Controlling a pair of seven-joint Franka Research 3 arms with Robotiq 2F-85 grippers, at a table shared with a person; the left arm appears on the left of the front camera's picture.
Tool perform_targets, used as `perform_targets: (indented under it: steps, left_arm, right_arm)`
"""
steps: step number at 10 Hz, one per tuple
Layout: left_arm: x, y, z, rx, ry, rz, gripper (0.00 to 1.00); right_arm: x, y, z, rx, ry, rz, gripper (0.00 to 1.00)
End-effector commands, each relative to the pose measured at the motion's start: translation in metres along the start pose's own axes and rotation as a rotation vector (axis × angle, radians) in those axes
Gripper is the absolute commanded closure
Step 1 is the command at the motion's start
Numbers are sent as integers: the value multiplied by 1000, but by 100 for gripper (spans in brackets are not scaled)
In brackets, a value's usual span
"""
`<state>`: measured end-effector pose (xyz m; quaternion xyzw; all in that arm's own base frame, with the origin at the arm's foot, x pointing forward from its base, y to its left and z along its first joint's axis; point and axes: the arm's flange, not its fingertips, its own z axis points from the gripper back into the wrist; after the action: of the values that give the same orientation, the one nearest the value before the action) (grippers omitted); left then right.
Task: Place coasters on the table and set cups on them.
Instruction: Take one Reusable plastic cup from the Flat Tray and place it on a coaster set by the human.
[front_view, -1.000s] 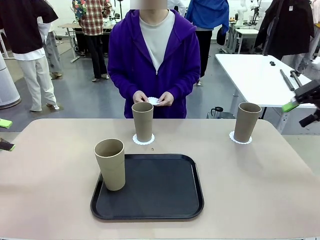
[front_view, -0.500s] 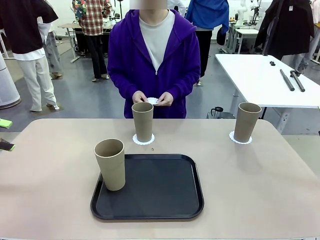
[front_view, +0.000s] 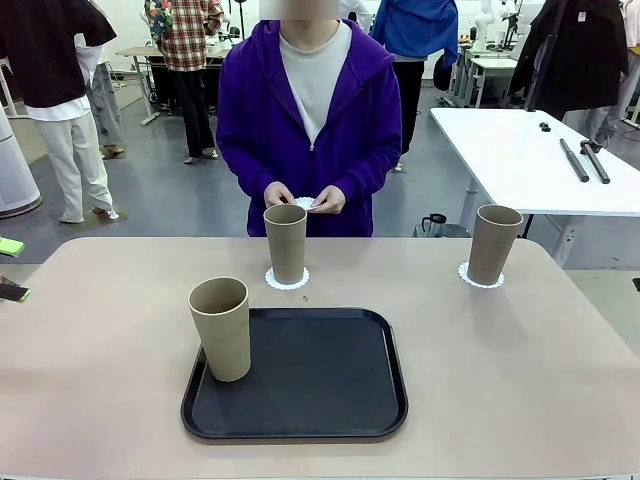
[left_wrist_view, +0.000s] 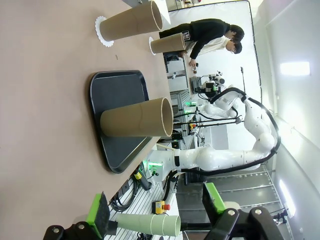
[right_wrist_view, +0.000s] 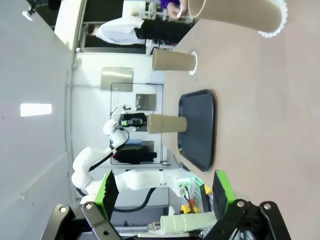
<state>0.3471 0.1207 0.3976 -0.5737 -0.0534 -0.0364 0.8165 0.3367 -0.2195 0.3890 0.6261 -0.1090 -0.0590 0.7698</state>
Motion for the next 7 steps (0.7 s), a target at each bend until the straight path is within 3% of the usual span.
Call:
perform_targets:
  steps: [1,5,7]
  left_arm:
    - [0,-2,1,-11,-11,-5,0]
    - [0,-2,1,-11,-11,-5,0]
    - [0,-2,1,-11,-11,-5,0]
  right_arm:
    - [11,-7,8,34,10,22,0]
    - [14,-10,7,51,-17,64,0]
    - [6,-11,7,31,23,18,0]
